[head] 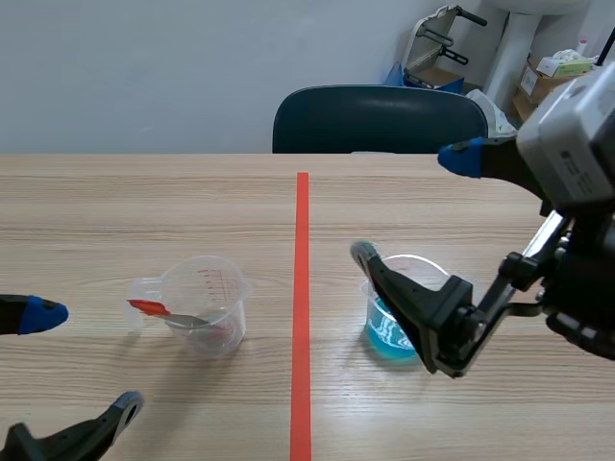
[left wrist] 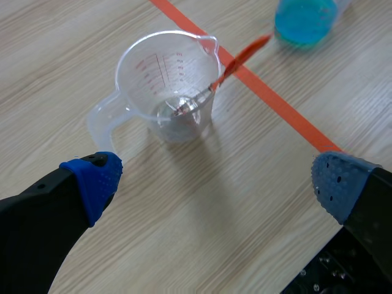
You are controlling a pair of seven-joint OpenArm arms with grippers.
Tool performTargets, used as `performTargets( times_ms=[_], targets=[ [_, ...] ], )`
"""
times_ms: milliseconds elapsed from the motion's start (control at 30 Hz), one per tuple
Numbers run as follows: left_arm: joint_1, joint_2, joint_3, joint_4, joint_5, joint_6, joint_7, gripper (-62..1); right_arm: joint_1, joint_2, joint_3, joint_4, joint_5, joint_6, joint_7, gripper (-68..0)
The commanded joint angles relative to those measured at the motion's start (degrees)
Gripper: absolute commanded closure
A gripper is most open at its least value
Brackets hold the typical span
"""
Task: Do the redox reaction experiment
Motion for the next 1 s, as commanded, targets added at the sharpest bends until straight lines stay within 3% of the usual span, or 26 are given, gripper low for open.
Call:
performTargets(
  times_ms=[0, 433, 567, 733, 967],
  targets=[
    [2.0, -1.2, -2.1, 0.6, -0.6, 0.6, -2.1, -62.3, 1.8, 0.8, -1.0, 0.6, 0.6, -0.2, -0.1, -67.9],
    [13.2, -6.6, -18.1, 0.7, -4.7, 0.2, -9.0, -62.3, 15.3, 0.8, -17.1, -6.2, 0.5, 1.7, -3.1, -67.9],
    [13.1, -8.3, -20.9, 0.6, -4.8, 0.1, -8.1, -62.3, 19.7, 0.8, -23.1, -8.2, -1.5, 1.7, -3.2, -67.9],
    [12.9, -10.5, -23.7, 0.6, -7.5, 0.0, -7.7, -62.3, 24.3, 0.2, -30.3, -11.2, -2.2, 1.7, -3.1, -67.9],
    [10.5, -12.7, -26.1, 0.6, -10.2, -1.7, -6.8, -62.3, 29.3, -3.8, -37.8, -17.5, -4.8, 1.0, -3.0, -67.9]
  ],
)
